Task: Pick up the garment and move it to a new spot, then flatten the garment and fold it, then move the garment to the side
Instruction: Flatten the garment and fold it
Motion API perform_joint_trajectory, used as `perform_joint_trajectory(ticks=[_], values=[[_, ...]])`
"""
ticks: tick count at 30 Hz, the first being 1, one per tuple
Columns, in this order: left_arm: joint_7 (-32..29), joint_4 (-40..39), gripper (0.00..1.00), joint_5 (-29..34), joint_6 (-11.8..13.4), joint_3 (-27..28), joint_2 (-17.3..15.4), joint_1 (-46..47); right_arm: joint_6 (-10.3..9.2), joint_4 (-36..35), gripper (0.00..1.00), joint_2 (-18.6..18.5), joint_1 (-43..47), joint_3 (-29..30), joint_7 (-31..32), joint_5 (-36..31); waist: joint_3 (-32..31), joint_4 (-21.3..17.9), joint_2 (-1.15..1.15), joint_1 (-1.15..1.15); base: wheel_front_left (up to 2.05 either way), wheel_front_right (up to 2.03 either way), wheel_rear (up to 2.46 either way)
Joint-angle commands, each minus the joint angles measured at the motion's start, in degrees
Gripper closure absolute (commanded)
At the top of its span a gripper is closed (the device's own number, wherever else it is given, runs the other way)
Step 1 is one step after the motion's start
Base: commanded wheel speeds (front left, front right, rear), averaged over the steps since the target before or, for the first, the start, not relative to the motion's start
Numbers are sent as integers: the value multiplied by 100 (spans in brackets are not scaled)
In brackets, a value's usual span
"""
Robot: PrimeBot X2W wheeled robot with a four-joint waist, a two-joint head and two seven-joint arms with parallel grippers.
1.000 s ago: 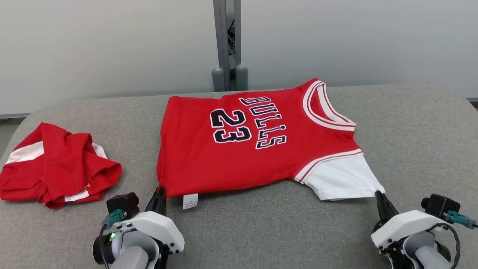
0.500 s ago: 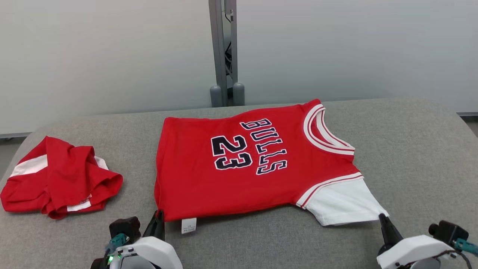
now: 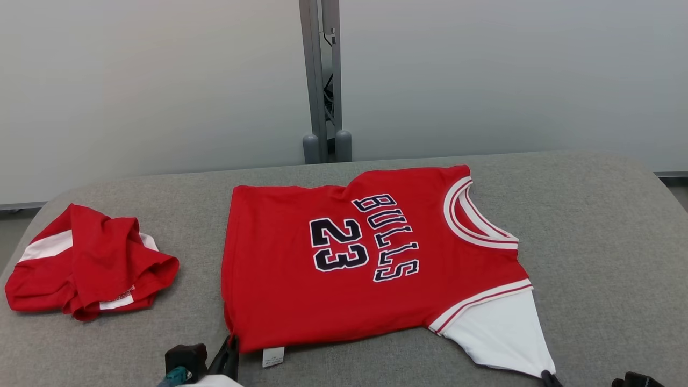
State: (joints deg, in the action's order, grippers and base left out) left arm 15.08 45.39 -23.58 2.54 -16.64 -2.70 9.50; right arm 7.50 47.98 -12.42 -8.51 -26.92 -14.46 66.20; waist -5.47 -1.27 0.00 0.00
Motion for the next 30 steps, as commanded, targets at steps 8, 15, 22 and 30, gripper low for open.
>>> perform_joint_trajectory(ticks=[8,15,22,30], values=[[4,350,100,300,-104,147,-39,-238,-2,-49,100,3,219,-267,337,35,-27,13,0,0,0,0,0],[4,394,100,491,-183,352,-44,-486,-2,-40,100,-49,304,-410,608,37,-58,52,0,0,0,0,0],[3,432,100,819,-257,267,-159,-788,-9,-4,100,-70,526,-486,1204,178,-137,29,0,0,0,0,0],[3,358,100,956,-210,352,-193,-924,-20,-272,100,-219,842,-546,1792,304,-181,-13,0,0,0,0,0]])
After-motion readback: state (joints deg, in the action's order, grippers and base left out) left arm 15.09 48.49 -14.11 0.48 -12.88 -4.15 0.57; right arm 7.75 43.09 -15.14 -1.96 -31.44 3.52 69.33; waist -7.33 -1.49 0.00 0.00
